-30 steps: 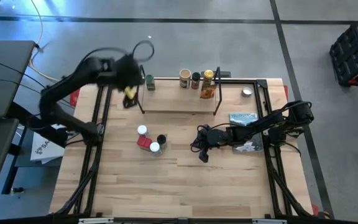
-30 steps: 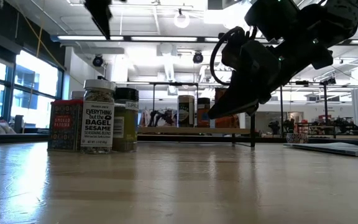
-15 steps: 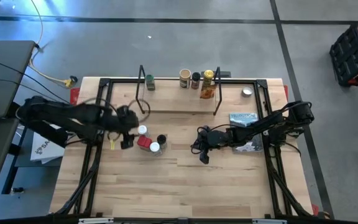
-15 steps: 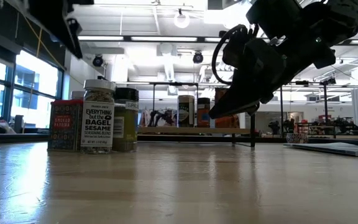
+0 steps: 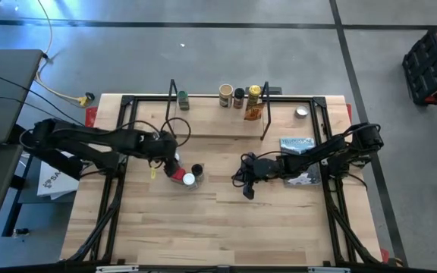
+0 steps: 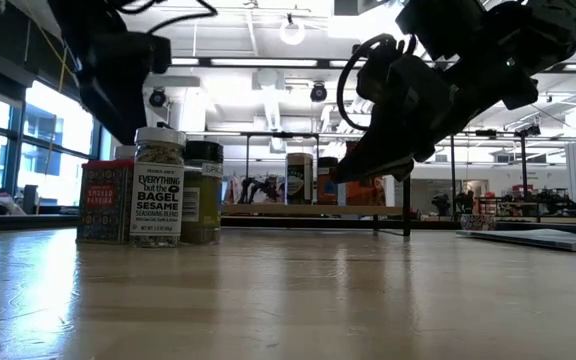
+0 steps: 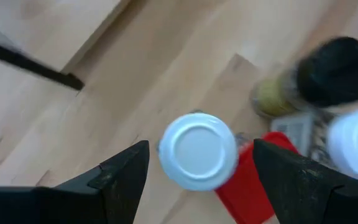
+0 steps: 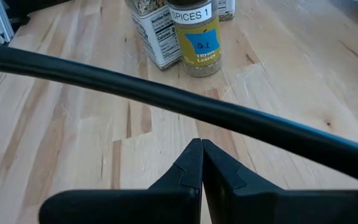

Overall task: Shelf spices
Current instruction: Put the top white seasoning bottle on the shelf

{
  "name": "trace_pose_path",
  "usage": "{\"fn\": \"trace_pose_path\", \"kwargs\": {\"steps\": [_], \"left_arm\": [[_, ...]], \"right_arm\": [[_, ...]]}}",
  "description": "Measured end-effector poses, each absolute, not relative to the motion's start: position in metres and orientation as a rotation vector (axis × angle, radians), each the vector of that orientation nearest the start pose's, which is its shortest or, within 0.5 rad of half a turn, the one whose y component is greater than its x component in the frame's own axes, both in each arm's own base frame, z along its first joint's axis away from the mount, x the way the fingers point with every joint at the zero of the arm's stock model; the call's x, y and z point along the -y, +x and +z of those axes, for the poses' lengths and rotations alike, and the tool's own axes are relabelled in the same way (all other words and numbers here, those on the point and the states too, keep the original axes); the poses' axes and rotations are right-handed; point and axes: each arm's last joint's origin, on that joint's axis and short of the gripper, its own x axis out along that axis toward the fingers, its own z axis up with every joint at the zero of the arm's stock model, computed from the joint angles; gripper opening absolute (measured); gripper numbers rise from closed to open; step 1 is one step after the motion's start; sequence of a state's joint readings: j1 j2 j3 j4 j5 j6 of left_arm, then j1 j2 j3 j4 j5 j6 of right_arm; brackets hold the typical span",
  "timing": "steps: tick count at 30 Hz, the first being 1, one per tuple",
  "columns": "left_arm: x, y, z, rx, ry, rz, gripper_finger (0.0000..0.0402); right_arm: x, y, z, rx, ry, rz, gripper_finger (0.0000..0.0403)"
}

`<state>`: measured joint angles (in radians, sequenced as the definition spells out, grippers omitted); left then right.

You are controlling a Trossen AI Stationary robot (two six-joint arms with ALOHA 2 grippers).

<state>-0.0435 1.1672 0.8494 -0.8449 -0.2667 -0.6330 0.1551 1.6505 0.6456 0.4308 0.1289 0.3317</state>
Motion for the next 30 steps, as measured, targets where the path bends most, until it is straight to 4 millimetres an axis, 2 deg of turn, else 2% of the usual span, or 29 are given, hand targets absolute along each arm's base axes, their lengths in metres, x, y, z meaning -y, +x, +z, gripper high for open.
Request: {"fn": "trace_pose_path", "kwargs": {"steps": [11,17,21,23,30], "left_arm": [[-0.005,0.224,0.211,-1.161,-0.365,0.624,0.0279],[-0.005,0.227,0.209,-1.167,-0.359,0.617,0.0238],[-0.006,0.229,0.213,-1.174,-0.314,0.563,0.0198],[-0.006,0.233,0.219,-1.179,-0.252,0.516,0.0198],[-0.018,0.252,0.261,-1.053,-0.061,0.391,0.0198]], "right_arm": [[-0.043,0.301,0.140,-0.566,0.241,-0.069,0.0000],[-0.043,0.301,0.140,-0.566,0.241,-0.069,0.0000],[-0.043,0.301,0.140,-0.566,0.241,-0.069,0.0000],[-0.043,0.301,0.140,-0.566,0.241,-0.069,0.0000],[-0.043,0.301,0.140,-0.566,0.224,-0.064,0.0000]]}}
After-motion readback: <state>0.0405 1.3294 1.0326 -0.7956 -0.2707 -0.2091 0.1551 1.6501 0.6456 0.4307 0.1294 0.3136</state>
